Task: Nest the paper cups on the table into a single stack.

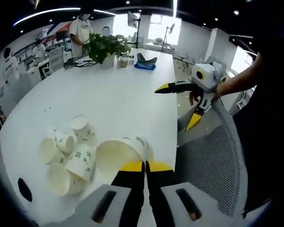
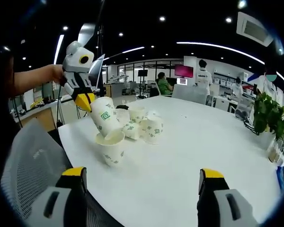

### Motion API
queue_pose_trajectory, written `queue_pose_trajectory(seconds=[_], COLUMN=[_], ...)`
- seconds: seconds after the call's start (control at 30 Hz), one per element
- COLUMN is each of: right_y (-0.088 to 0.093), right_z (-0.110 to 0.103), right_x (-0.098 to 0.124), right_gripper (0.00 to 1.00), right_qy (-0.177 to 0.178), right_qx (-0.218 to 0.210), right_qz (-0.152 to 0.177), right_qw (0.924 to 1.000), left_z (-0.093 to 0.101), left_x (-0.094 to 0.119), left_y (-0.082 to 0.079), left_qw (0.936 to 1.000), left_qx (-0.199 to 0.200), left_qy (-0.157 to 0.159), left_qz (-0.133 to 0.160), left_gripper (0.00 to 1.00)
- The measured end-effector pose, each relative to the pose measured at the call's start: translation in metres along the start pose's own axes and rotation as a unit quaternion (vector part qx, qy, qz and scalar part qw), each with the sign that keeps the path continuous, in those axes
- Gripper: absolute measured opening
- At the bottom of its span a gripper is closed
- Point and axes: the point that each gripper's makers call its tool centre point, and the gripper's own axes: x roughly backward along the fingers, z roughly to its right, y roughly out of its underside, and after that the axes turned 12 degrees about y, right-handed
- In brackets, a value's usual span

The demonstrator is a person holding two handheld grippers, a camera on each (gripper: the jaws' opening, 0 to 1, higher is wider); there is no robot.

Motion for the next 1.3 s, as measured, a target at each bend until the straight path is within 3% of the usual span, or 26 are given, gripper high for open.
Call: queue_pose_trajectory(seconds=[0.17, 0.77, 0.97, 1.3], right_y=[0.001, 0.001, 0.002, 0.005], right_z=[0.0, 0.002, 0.001, 0.001], right_x=[0.0, 0.0, -0.001, -0.001], right_gripper=[0.99, 0.99, 0.98, 0.97], right_qy=[-0.002, 0.002, 0.002, 0.001], right_qx=[0.003, 0.001, 0.002, 0.001], right_qz=[-0.003, 0.0, -0.004, -0.011], right_qw=[1.0, 1.0, 1.0, 0.9999], left_z=[-0.007, -0.007, -0.007, 0.004], left_x=[0.002, -0.007, -0.011, -0.024], left_y=[0.002, 0.008, 0.015, 0.014], left_qw=[1.0, 0.9956, 0.9903, 0.9824], left_qx=[-0.003, -0.033, -0.052, -0.078], left_qy=[0.002, 0.009, 0.008, 0.017], left_qz=[-0.008, -0.087, -0.129, -0.169], left_gripper=[0.0, 0.0, 0.0, 0.0])
